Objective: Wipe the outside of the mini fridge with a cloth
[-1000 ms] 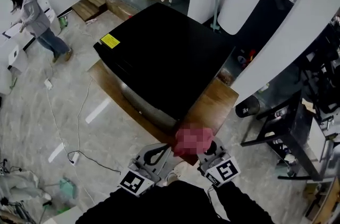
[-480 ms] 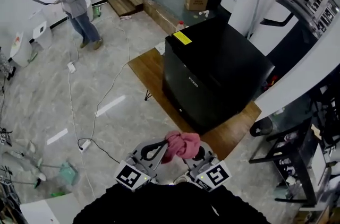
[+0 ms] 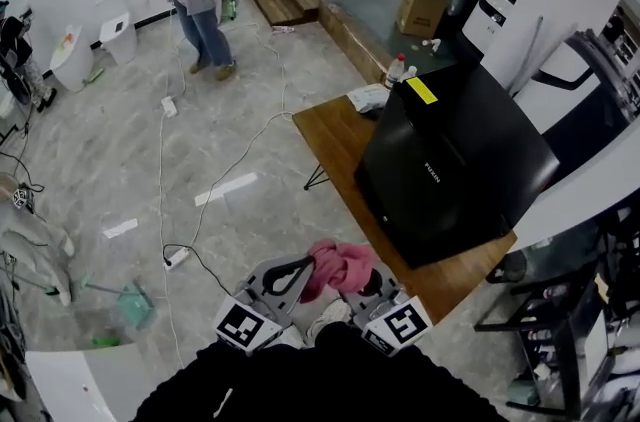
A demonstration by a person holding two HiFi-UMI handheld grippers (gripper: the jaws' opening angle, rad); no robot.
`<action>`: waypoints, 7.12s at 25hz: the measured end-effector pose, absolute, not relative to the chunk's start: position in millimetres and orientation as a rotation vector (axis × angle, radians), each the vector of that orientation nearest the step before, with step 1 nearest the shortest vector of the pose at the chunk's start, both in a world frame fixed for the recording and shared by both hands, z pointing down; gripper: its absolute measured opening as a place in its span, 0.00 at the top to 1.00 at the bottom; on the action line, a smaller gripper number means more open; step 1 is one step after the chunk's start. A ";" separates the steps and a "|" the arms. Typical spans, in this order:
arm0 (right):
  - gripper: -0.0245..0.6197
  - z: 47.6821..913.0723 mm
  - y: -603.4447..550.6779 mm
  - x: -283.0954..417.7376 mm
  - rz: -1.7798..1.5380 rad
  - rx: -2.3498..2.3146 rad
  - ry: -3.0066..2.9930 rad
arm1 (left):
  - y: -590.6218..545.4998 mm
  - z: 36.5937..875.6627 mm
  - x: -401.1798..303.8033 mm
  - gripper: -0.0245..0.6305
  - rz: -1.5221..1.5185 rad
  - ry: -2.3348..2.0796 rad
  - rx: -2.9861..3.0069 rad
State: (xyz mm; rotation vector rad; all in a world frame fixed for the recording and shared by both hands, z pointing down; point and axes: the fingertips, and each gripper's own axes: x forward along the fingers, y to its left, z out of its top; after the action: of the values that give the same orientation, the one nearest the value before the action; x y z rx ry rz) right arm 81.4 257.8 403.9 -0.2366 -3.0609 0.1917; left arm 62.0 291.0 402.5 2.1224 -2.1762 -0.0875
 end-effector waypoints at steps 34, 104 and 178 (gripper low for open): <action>0.89 410.5 96.7 -275.9 0.163 -0.180 -3.061 | 149.3 389.5 -314.5 0.95 -0.093 -2.309 2.063; 0.89 407.7 -363.3 -206.7 0.842 2.887 -2.424 | -368.6 371.6 -317.9 0.95 -0.093 -0.363 3.160; 0.88 522.0 -333.9 -212.4 1.354 3.084 -2.217 | -350.0 448.7 -282.9 0.95 0.151 0.013 3.086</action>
State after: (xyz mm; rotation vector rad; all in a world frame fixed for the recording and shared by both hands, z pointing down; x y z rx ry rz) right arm -212.4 -333.9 522.0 3.0839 -2.2173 1.3535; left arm -282.9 -350.0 448.7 3.0861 0.0125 0.1512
